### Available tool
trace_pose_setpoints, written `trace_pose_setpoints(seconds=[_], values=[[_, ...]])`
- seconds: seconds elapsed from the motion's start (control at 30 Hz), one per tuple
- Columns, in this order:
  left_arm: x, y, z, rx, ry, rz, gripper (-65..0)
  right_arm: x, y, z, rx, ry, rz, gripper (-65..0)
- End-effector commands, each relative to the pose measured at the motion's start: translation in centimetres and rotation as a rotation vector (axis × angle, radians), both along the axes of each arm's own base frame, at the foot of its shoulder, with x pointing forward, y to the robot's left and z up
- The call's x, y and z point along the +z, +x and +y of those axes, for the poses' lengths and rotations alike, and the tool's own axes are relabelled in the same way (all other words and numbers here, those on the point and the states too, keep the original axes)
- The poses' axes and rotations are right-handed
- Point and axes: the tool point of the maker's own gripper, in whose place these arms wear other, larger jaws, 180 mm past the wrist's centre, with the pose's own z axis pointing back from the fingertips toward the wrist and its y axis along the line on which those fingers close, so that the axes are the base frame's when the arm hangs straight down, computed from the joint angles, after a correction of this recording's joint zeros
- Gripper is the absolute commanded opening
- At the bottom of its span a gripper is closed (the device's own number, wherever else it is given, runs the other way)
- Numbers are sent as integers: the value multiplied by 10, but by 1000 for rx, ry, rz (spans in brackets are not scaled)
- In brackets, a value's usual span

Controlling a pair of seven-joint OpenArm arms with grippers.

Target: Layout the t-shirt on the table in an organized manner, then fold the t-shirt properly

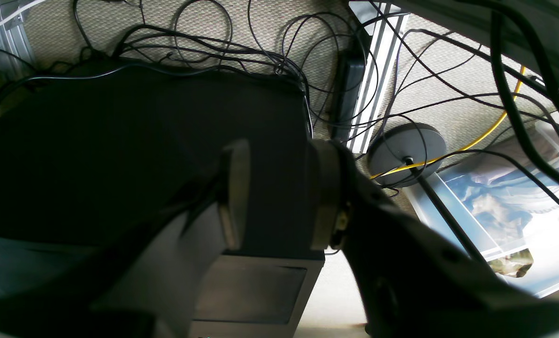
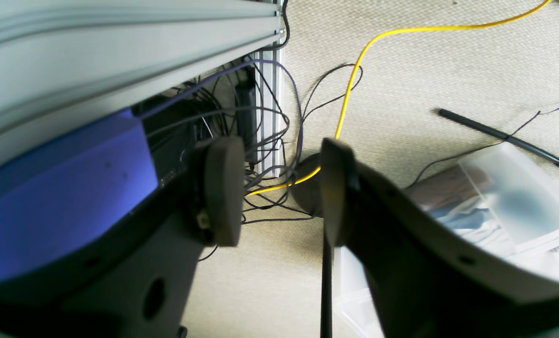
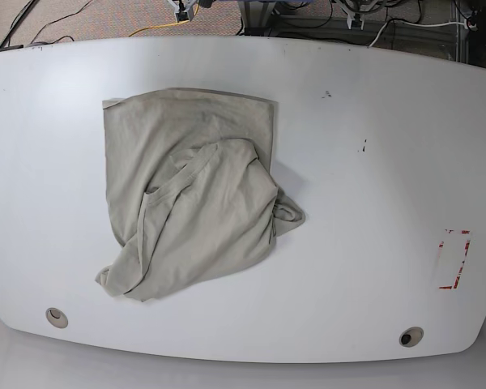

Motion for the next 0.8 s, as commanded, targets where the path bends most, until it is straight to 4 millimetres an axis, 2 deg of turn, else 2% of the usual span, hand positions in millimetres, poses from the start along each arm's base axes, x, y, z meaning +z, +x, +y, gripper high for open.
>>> trace_pose_setpoints(seconds=[0.0,0.77], values=[[1,-9,4,-7,7,15,-462,0,-2,-4,-7,-10,1,-392],[3,-16,10,-9,14,7,-461,1,-10,-11,0,-20,11,-392]])
